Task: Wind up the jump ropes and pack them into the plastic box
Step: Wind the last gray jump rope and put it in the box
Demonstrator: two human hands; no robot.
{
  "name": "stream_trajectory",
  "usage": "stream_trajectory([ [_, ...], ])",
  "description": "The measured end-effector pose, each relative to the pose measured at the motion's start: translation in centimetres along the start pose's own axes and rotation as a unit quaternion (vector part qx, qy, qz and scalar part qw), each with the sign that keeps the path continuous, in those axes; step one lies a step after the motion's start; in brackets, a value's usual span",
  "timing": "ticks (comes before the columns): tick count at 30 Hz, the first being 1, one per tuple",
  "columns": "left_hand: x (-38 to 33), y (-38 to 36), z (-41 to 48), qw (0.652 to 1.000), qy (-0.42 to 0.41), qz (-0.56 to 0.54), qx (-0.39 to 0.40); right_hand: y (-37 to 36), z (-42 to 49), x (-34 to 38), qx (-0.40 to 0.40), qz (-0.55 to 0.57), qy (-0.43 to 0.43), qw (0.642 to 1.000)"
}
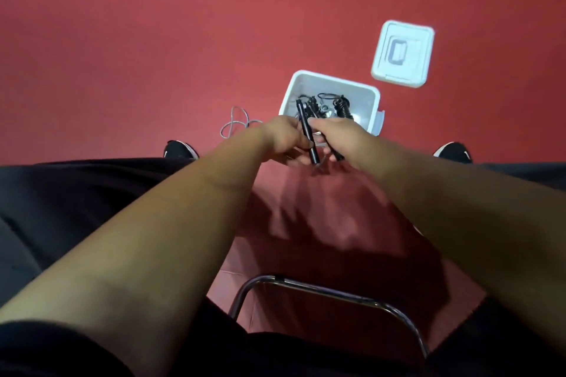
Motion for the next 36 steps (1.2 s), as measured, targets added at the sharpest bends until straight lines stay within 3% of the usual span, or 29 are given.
stream_trajectory([
  [4, -3.7, 0.7, -3.1, 0.998, -0.061, 0.027, -0.018, 1.9, -2.9, 3.3, -0.028, -0.007, 0.064, 0.998],
  [9, -8.9, 1.7, -7.1, 0.98, -0.128, 0.146, -0.047, 4.6, -5.8, 6.7, -0.041, -0.029, 0.122, 0.991],
  [14, -14.4, 4.4, -11.0, 0.918, -0.168, 0.29, -0.211, 8.2, -10.6, 11.7, -0.025, -0.096, 0.186, 0.978],
  [16, -16.2, 5.1, -12.3, 0.91, -0.238, 0.257, -0.223, 9.4, -12.4, 13.1, -0.008, -0.079, 0.198, 0.977],
  [19, -17.8, 4.8, -14.1, 0.925, -0.315, 0.152, -0.146, 10.9, -14.7, 15.1, 0.004, -0.057, 0.218, 0.974],
  [23, -19.1, 3.2, -15.9, 0.938, -0.341, -0.025, -0.05, 12.3, -16.6, 16.1, 0.028, 0.032, 0.23, 0.972],
  [25, -19.0, 2.5, -16.4, 0.934, -0.344, -0.097, -0.027, 12.6, -16.8, 15.6, 0.019, 0.006, 0.236, 0.972],
  [32, -18.1, 1.3, -15.0, 0.945, -0.312, -0.083, -0.046, 12.9, -15.2, 13.7, -0.06, -0.091, 0.236, 0.966],
  [36, -19.3, 0.6, -14.2, 0.937, -0.317, -0.148, -0.009, 13.9, -14.1, 14.3, -0.083, -0.132, 0.24, 0.958],
])
Point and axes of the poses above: each hand's wrist, its own z-axis towards the middle knuckle, its own y-axis out of the back of the hand, x = y × z, the point moved 3 cm from there along z, towards the middle knuckle, and after that the axes turned 14 degrees about -z, right-handed, at the moved point
